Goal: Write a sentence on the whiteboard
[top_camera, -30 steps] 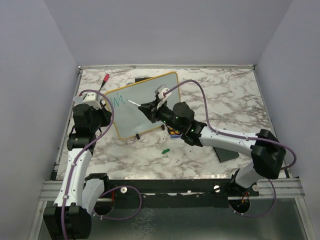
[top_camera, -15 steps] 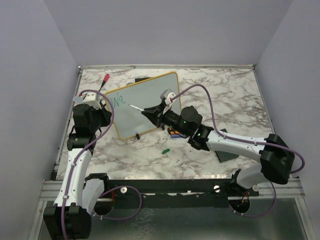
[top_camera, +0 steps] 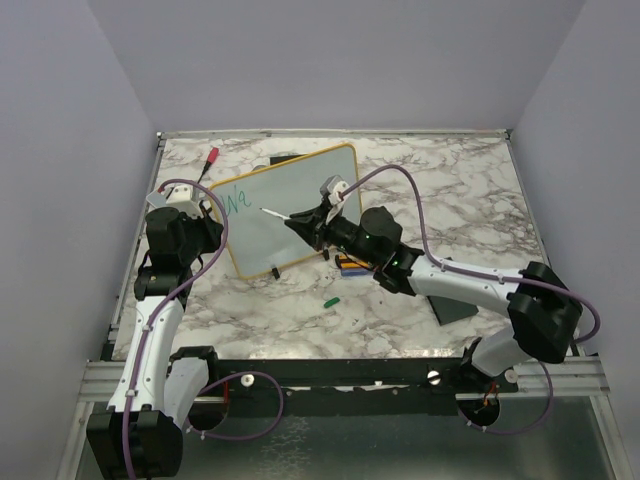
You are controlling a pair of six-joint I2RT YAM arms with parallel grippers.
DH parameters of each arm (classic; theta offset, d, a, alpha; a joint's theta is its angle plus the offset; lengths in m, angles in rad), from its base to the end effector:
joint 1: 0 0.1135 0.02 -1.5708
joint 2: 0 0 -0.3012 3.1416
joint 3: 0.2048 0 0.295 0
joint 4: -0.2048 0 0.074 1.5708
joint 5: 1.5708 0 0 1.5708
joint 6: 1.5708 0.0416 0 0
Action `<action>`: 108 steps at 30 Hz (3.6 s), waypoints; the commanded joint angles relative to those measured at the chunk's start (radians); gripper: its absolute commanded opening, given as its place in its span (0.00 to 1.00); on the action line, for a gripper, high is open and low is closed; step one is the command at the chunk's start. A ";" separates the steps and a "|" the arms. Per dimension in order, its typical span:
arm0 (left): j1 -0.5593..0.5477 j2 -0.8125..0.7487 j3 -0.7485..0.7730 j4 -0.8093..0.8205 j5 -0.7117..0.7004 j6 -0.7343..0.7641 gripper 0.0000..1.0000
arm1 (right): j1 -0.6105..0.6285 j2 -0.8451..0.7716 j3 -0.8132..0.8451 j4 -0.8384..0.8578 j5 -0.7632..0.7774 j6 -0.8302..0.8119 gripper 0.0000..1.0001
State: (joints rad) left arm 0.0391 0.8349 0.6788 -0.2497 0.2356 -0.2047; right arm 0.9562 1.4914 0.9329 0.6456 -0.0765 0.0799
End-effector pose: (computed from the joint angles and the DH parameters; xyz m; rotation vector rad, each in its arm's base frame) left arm 0.2178 -0.0012 0.3059 -0.0873 1.9785 -0.3404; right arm 0.2211 0.3187 0.3216 -0.7152 1.3743 0.8878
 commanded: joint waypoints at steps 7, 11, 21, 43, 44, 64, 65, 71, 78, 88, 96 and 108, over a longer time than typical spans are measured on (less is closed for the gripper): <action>-0.003 0.009 0.007 0.010 0.029 -0.002 0.09 | -0.022 0.106 0.064 0.036 -0.040 0.007 0.01; -0.002 0.009 0.007 0.011 0.029 -0.002 0.09 | -0.022 0.131 0.095 0.045 -0.032 0.008 0.01; -0.003 0.012 0.007 0.011 0.031 -0.002 0.09 | -0.025 0.211 0.188 0.037 0.001 0.006 0.01; -0.002 0.007 0.007 0.010 0.036 -0.004 0.08 | -0.033 0.254 0.219 0.016 0.113 0.009 0.01; -0.003 0.006 0.008 0.011 0.035 -0.004 0.08 | -0.033 0.252 0.217 0.014 0.115 0.009 0.01; -0.003 0.003 0.007 0.010 0.038 -0.005 0.08 | -0.033 0.236 0.134 -0.007 0.103 0.031 0.01; -0.003 0.003 0.007 0.010 0.038 -0.004 0.08 | -0.033 0.236 0.129 -0.008 0.104 0.031 0.01; -0.002 0.003 0.007 0.010 0.037 -0.005 0.08 | -0.032 0.234 0.115 -0.011 0.106 0.033 0.01; -0.002 0.003 0.007 0.011 0.038 -0.004 0.08 | -0.031 0.231 0.114 -0.004 0.119 0.040 0.01; -0.003 0.004 0.008 0.011 0.038 -0.005 0.08 | -0.032 0.230 0.151 0.034 0.145 0.039 0.01; -0.005 0.004 0.008 0.011 0.039 -0.005 0.08 | -0.032 0.229 0.171 0.053 0.178 0.028 0.01; -0.005 0.003 0.008 0.011 0.039 -0.005 0.08 | -0.033 0.237 0.201 0.064 0.199 0.009 0.01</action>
State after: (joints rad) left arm 0.0391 0.8410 0.6788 -0.2417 0.2352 -0.2047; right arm 0.9321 1.7275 1.1099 0.6891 0.0490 0.1112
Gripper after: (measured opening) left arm 0.084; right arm 0.105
